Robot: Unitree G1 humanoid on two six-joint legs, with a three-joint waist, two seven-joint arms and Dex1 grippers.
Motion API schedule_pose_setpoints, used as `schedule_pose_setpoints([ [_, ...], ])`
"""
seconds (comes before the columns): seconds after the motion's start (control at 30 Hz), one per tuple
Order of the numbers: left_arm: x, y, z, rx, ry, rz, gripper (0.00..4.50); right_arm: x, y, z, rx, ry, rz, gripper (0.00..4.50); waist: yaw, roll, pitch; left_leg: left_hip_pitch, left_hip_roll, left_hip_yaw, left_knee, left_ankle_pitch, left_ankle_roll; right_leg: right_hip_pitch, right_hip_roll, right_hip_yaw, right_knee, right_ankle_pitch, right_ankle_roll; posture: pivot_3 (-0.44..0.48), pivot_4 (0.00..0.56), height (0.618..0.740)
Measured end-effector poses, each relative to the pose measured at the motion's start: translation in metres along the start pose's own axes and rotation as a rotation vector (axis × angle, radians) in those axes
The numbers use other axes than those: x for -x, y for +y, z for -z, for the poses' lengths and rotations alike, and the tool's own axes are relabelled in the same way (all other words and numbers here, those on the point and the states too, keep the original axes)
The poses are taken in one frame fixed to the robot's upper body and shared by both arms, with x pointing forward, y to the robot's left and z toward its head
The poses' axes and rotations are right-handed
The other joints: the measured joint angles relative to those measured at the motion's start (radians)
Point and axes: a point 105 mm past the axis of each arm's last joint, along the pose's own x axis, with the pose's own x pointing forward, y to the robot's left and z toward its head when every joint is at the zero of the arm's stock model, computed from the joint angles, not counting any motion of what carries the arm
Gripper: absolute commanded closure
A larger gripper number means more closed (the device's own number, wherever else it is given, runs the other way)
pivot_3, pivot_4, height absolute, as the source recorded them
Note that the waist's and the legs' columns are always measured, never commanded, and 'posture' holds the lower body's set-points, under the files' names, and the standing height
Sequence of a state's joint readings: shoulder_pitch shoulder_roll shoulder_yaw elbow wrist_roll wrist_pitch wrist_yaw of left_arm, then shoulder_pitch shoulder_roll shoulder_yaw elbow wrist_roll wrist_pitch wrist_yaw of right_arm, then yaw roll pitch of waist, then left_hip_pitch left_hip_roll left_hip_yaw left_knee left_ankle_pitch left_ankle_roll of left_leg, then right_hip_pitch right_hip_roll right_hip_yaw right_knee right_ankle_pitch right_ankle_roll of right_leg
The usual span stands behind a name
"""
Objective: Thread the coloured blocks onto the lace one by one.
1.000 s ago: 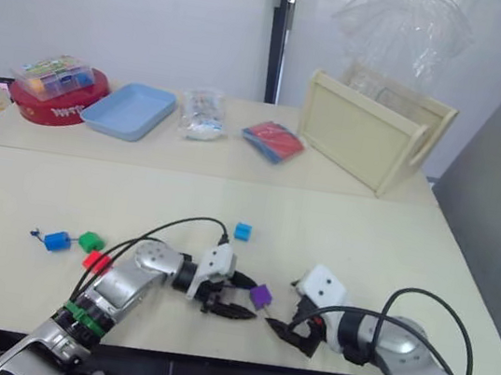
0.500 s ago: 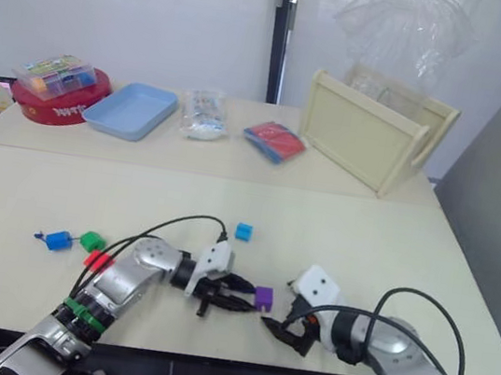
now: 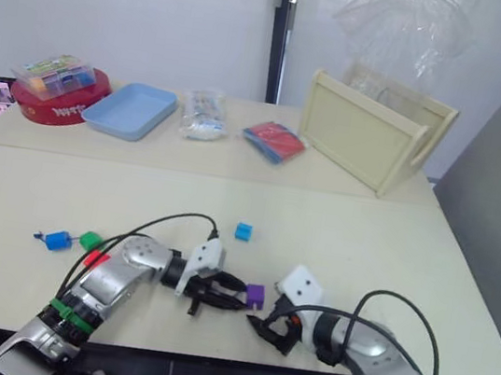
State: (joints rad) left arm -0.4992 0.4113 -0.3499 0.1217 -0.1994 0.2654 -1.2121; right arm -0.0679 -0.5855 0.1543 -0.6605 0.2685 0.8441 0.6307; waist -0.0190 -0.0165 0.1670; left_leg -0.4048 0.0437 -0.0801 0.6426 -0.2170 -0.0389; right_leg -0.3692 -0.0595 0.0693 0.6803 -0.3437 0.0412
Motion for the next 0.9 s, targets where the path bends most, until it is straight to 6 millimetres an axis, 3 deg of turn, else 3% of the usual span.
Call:
schedule_pose_setpoints([
  [0.2,0.012,-0.002,-0.001,-0.02,0.019,-0.005,0.06,-0.001,0.007,-0.001,-0.018,-0.005,0.01,0.0,0.001,0.0,0.0,0.0,0.0,0.0,0.0,0.0,0.0,0.0,0.0,0.0,0.0,0.0,0.0,0.0,0.15,0.74],
  [0.33,0.017,-0.002,-0.004,-0.022,0.023,0.028,0.06,0.005,0.008,-0.004,-0.035,-0.023,0.04,0.0,0.003,0.0,0.0,-0.001,0.0,0.0,0.0,0.0,0.0,0.0,0.0,0.0,0.0,0.0,0.0,0.0,0.15,0.74],
  [0.53,0.02,0.009,-0.024,-0.128,0.026,0.164,0.06,0.011,0.02,-0.015,-0.086,-0.088,0.126,0.0,0.004,0.0,0.0,-0.001,0.0,0.0,0.0,0.0,0.0,0.0,0.0,0.0,0.0,0.0,0.0,0.0,0.15,0.74],
  [0.8,0.016,0.017,-0.013,-0.157,0.07,0.268,0.06,0.005,0.035,-0.003,-0.215,-0.06,0.271,0.0,-0.007,0.0,0.0,-0.001,0.0,0.0,0.0,0.0,0.0,-0.001,0.0,0.0,0.0,0.0,0.0,0.0,0.15,0.74],
  [0.9,0.018,0.018,-0.013,-0.15,0.062,0.262,0.06,0.003,0.031,-0.004,-0.222,-0.066,0.324,0.0,-0.01,0.0,0.0,-0.001,0.0,0.0,0.0,0.0,0.0,-0.001,0.0,0.0,0.0,0.0,0.0,0.0,0.15,0.74],
])
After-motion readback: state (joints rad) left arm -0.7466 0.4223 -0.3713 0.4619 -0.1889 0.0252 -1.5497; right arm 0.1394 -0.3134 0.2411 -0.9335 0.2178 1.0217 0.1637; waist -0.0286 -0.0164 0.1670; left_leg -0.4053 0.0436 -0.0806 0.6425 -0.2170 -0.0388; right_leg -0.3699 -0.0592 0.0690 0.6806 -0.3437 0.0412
